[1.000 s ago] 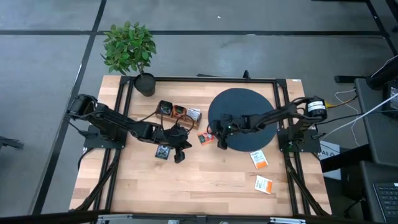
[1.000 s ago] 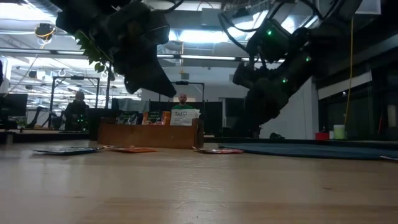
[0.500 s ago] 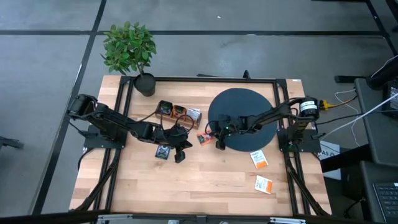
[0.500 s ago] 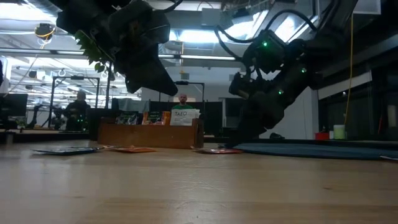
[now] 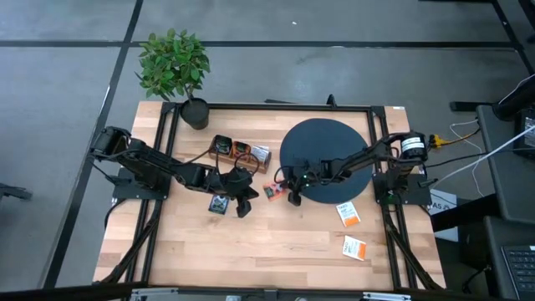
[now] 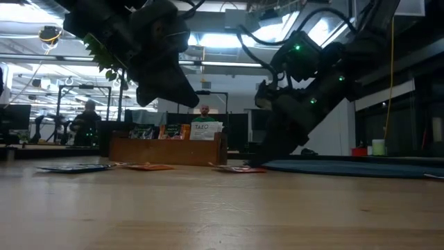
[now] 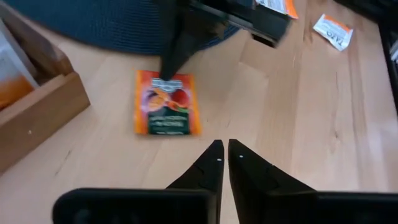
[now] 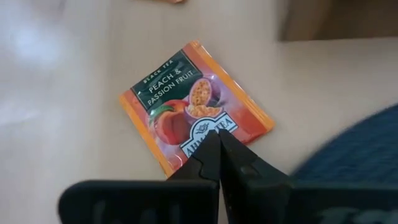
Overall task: Pick & Place Tea
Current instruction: Put the right orange tea bag into the middle section of the wooden organizer
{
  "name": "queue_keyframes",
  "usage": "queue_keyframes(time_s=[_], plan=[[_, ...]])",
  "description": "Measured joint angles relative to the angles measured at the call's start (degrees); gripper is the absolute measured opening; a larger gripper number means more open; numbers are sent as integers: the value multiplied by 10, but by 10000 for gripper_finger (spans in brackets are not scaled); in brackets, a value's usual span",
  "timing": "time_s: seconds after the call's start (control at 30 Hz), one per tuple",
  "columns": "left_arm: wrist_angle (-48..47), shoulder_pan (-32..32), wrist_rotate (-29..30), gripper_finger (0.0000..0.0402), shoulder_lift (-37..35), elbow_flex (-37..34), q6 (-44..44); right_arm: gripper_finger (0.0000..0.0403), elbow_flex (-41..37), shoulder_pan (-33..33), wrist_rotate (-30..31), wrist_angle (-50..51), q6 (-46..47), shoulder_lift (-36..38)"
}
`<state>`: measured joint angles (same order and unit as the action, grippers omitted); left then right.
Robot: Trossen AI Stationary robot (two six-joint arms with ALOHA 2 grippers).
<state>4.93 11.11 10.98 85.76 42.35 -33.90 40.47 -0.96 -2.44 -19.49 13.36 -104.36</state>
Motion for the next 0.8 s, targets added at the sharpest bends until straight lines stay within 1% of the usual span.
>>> queue_keyframes(time_s=[0.07, 0.17, 0.37, 0.57, 0.7, 0.8], plan=[[0, 0, 0, 28, 0, 0, -21, 3, 0, 16, 5, 0, 13, 0], [0, 0, 0, 40, 0, 0, -48, 3, 0, 37, 30, 2, 40, 0], [1, 0, 10, 71, 9, 0, -120, 3, -1, 63, 55, 2, 117, 0], [11, 0, 13, 111, 52, 0, -201, 3, -1, 95, 98, 1, 191, -1], [22, -1, 13, 136, 84, 0, -250, 3, -2, 111, 119, -1, 222, -1], [44, -1, 2, 150, 109, 0, -280, 3, -2, 117, 126, -2, 231, -1]])
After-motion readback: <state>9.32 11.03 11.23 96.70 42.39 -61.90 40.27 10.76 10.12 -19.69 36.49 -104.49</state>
